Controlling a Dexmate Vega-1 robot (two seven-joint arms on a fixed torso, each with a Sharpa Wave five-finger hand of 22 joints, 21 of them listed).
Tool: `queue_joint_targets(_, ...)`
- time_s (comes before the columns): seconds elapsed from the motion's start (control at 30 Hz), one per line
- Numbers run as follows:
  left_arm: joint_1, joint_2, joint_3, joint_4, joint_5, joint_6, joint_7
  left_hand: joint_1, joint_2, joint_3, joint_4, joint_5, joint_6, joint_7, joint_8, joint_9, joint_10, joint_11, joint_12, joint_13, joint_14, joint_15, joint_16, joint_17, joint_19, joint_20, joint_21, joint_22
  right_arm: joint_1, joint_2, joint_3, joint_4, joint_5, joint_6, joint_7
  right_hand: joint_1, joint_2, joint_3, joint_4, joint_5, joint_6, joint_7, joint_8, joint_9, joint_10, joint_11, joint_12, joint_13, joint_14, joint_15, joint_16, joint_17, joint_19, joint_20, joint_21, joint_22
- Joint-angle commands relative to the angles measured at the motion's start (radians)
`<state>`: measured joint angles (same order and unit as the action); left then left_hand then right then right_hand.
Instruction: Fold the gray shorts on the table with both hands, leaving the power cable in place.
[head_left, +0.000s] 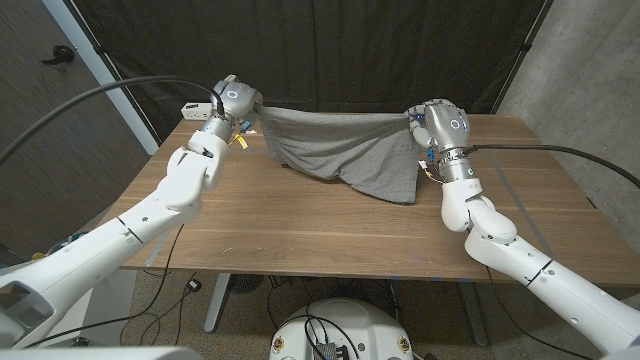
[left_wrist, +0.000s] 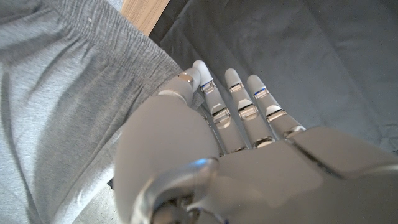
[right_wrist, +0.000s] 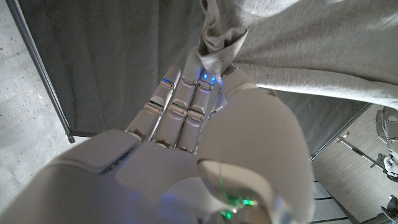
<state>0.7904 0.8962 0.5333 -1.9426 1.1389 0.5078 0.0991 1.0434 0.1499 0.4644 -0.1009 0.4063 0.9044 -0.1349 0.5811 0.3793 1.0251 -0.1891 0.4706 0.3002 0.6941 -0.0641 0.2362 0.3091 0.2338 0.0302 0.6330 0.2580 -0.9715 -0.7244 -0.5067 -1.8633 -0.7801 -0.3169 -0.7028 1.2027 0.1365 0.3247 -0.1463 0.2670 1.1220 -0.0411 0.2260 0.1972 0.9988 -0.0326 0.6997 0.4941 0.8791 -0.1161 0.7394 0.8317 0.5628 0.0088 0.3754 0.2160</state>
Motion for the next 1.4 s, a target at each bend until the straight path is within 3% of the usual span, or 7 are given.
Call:
queue_joint_targets(0.03, -0.07, -0.034, 0.044, 0.069, 0.005, -0.013, -0.011, 0.009, 0.004, -0.005, 0.001, -0.005, 0.064, 0.07, 0.0, 0.001, 0.018, -0.012, 0.111, 0.294, 0.011, -0.169, 0.005, 0.006, 0.001, 0.009, 0.007, 0.005, 0.092, 0.023, -0.047, 0.084, 0.009, -0.013, 0.005, 0.002, -0.003, 0.011, 0.001, 0.007, 0.012, 0.004, 0.006, 0.004, 0.007, -0.002, 0.008, 0.003, 0.011, -0.091, -0.004, 0.003, 0.0, -0.004, 0.006, 0.004)
queue_joint_targets(0.83, -0.196, -0.098, 0.141, 0.209, 0.026, 0.002, -0.011, 0.023, 0.012, -0.018, 0.0, -0.02, 0.061, 0.077, -0.001, -0.004, 0.02, -0.006, 0.107, 0.295, 0.009, -0.169, 0.009, 0.02, -0.006, 0.01, 0.026, 0.011, 0.259, 0.063, -0.137, 0.261, 0.04, -0.02, 0.024, -0.002, -0.009, 0.019, 0.0, 0.015, 0.019, 0.006, 0.002, 0.004, 0.011, 0.003, 0.008, 0.003, 0.019, -0.092, -0.013, 0.011, 0.0, -0.008, 0.014, 0.002)
queue_joint_targets(1.4, -0.279, -0.151, 0.217, 0.324, 0.027, 0.005, -0.016, 0.036, 0.016, -0.028, -0.006, -0.035, 0.06, 0.084, -0.005, -0.011, 0.023, -0.004, 0.101, 0.29, 0.008, -0.169, 0.014, 0.033, -0.01, 0.011, 0.04, 0.014, 0.408, 0.128, -0.233, 0.446, 0.054, -0.017, 0.06, -0.004, -0.012, 0.024, 0.0, 0.02, 0.02, 0.006, -0.002, 0.004, 0.011, 0.001, 0.007, 0.003, 0.023, -0.093, -0.019, 0.018, 0.001, -0.007, 0.021, 0.001)
